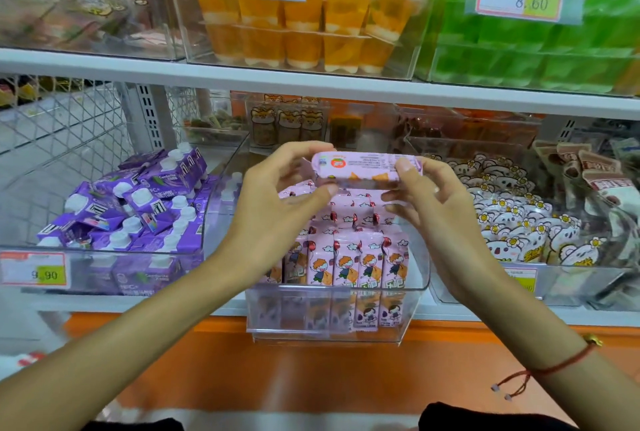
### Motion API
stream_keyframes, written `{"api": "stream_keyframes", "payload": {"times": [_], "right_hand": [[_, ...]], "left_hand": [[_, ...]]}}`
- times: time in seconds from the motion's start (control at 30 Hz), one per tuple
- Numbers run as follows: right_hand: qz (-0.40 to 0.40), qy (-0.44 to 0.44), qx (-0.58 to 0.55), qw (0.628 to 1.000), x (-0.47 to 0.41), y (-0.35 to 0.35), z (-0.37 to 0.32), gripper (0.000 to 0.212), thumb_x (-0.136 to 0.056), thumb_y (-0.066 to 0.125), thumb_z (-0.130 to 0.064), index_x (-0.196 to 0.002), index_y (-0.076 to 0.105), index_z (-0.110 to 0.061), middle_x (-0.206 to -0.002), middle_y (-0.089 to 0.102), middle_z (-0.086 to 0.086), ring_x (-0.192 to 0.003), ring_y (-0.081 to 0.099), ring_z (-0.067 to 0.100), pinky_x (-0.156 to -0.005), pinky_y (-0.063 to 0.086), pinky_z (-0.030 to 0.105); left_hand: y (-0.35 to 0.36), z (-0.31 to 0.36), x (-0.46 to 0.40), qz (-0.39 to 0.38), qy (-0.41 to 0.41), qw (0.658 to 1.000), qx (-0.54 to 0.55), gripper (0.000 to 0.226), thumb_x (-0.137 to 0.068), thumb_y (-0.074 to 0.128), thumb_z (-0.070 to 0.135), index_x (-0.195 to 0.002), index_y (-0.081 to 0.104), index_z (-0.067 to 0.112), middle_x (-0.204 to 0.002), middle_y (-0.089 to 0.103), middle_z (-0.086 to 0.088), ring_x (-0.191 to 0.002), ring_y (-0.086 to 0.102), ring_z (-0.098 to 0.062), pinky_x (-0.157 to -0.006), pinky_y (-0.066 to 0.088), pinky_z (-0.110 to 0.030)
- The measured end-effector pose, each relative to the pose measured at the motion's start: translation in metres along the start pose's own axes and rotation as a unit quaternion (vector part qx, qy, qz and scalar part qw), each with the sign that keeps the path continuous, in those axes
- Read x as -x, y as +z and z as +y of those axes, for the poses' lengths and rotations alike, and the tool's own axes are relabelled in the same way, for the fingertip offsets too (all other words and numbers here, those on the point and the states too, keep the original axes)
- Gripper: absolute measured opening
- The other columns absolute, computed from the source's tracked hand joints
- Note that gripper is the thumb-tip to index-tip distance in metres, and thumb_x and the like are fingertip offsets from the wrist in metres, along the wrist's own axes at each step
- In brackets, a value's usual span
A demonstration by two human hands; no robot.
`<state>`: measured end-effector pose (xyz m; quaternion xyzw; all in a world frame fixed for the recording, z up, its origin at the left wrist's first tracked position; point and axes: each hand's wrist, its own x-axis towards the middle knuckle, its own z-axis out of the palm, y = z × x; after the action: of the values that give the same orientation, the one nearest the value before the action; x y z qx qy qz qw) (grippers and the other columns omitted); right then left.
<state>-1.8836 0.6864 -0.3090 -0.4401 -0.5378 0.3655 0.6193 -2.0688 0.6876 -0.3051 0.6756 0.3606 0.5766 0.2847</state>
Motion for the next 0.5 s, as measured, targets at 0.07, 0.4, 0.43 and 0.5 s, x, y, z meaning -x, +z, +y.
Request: {"api": "stream_keyframes", "payload": {"times": [0.07, 0.4, 0.43, 0.5], "right_hand": [[0.013, -0.053, 0.084, 0.995, 0.001, -0.002, 0.001, 0.053, -0.081, 0.063, -0.044, -0.124, 0.042, -0.022, -0.098, 0.065, -0.005, -0.088, 0.064, 0.003, -0.079, 0.052, 0.021], [-0.223, -0.228, 0.605, 0.729, 0.016, -0.008, 0.021, 0.04, -0.098, 0.038, -0.046, -0.134, 0.044, -0.029, -0.129, 0.051, -0.011, -0.117, 0.045, 0.011, -0.099, 0.023, 0.023], [-0.228, -0.222, 0.601, 0.733, 0.016, -0.008, 0.02, 0.04, -0.098, 0.038, -0.046, -0.134, 0.044, -0.029, -0.13, 0.05, -0.011, -0.117, 0.045, 0.011, -0.1, 0.023, 0.024], [-0.235, -0.215, 0.598, 0.735, 0.015, -0.008, 0.019, 0.041, -0.098, 0.039, -0.045, -0.135, 0.045, -0.029, -0.131, 0.049, -0.01, -0.118, 0.044, 0.011, -0.101, 0.024, 0.025]], "left_hand": [[-0.004, -0.003, -0.005, 0.043, 0.011, 0.999, -0.005, 0.038, -0.081, 0.072, 0.002, -0.109, 0.061, 0.025, -0.1, 0.067, 0.015, -0.095, 0.063, -0.003, -0.083, 0.048, -0.012], [0.021, -0.042, -0.064, 0.023, -0.026, 0.979, -0.202, 0.037, -0.08, 0.076, 0.019, -0.115, 0.063, 0.016, -0.111, 0.068, 0.0, -0.103, 0.064, -0.016, -0.089, 0.054, -0.033], [0.026, -0.046, -0.069, 0.012, -0.029, 0.973, -0.23, 0.038, -0.081, 0.076, 0.021, -0.116, 0.063, 0.017, -0.112, 0.069, 0.0, -0.102, 0.064, -0.015, -0.087, 0.053, -0.031], [0.035, -0.053, -0.075, -0.012, -0.038, 0.96, -0.276, 0.039, -0.082, 0.075, 0.024, -0.118, 0.064, 0.018, -0.114, 0.069, 0.0, -0.098, 0.065, -0.015, -0.085, 0.052, -0.029]]}}
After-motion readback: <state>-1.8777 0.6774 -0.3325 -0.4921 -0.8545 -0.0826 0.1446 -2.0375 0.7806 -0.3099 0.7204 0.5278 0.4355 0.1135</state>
